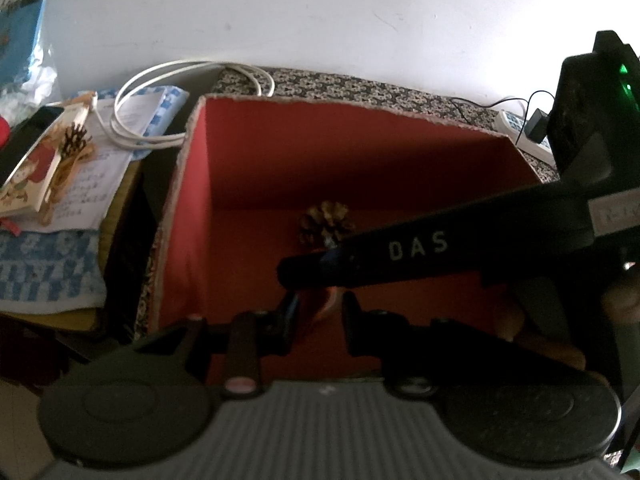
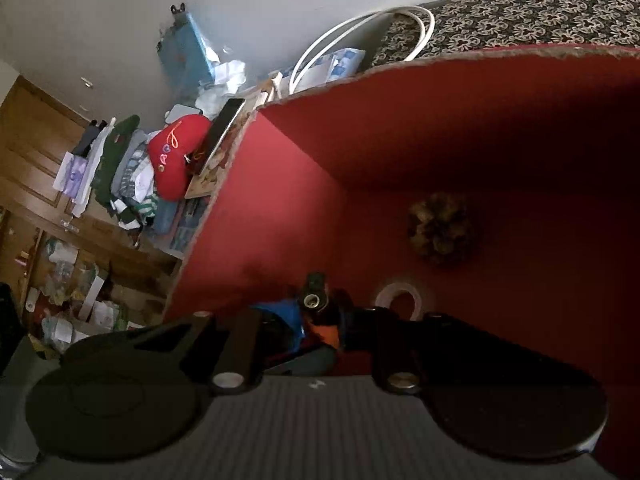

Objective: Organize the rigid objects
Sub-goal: 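Lower the orange marker into the box and open the right gripper, then withdraw the right gripper from the box toward the remaining items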

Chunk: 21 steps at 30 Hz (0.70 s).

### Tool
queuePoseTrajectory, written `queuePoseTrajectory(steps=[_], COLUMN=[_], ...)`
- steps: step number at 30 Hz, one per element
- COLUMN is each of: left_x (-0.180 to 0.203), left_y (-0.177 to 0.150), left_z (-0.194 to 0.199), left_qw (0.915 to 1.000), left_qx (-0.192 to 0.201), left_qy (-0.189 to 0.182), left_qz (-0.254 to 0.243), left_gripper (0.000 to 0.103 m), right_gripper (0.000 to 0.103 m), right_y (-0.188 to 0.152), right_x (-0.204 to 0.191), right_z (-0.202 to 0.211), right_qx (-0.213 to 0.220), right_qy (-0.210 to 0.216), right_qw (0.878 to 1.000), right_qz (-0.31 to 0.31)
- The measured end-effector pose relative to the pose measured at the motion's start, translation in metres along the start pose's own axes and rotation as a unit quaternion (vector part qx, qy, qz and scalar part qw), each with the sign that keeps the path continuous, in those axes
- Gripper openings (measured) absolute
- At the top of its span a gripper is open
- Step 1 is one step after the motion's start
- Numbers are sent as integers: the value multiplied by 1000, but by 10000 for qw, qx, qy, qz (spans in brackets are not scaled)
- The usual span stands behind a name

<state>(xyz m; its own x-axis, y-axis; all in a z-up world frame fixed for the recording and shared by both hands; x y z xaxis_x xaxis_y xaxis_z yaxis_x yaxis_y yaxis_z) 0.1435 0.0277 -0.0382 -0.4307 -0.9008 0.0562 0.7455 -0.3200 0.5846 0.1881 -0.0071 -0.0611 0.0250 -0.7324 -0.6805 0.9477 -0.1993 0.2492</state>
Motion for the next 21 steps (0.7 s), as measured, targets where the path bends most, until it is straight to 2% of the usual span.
queuePoseTrajectory(steps=[5,6,7,10,14,16,18,21], left_x=[-2,-2,0,0,2,4,9,12], left_y=[0,0,-1,0,1,4,7,11], left_z=[0,0,-1,-1,1,7,16,28], left_qw=[10000,10000,9999,9999,9998,9996,9990,9968], left_qx=[16,17,15,39,46,123,223,307], left_qy=[16,33,57,113,142,174,220,565], left_qz=[-36,-52,-91,-85,-140,-209,-307,-464], left_gripper=[22,31,35,38,40,51,57,60], right_gripper=[6,6,6,6,7,8,8,8], right_y=[1,1,1,1,3,5,6,6], right_x=[0,0,0,1,5,8,11,14], right_z=[1,2,2,5,15,25,37,66], right_qx=[48,75,107,235,603,874,1110,1532], right_qy=[94,96,75,34,-42,-223,-306,-363], right_qw=[9999,9999,9998,9996,9979,9957,9932,9868], right_qz=[-76,-102,-121,-157,-216,-191,-193,-380])
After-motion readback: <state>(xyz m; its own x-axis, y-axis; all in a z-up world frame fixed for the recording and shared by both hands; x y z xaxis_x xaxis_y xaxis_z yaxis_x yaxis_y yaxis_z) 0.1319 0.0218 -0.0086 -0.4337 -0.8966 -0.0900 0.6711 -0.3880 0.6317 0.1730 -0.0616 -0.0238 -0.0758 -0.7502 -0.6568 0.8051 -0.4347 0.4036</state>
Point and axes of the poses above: each gripper's, at about its wrist camera, not at the fingertips, and z roughly against the way its jaws point, x to its right, y to its top, the point moved 10 cm from there along -z, roughly the way its jaws point, and after that the axes turned 13 degrees about -z, right-handed, at the moved point
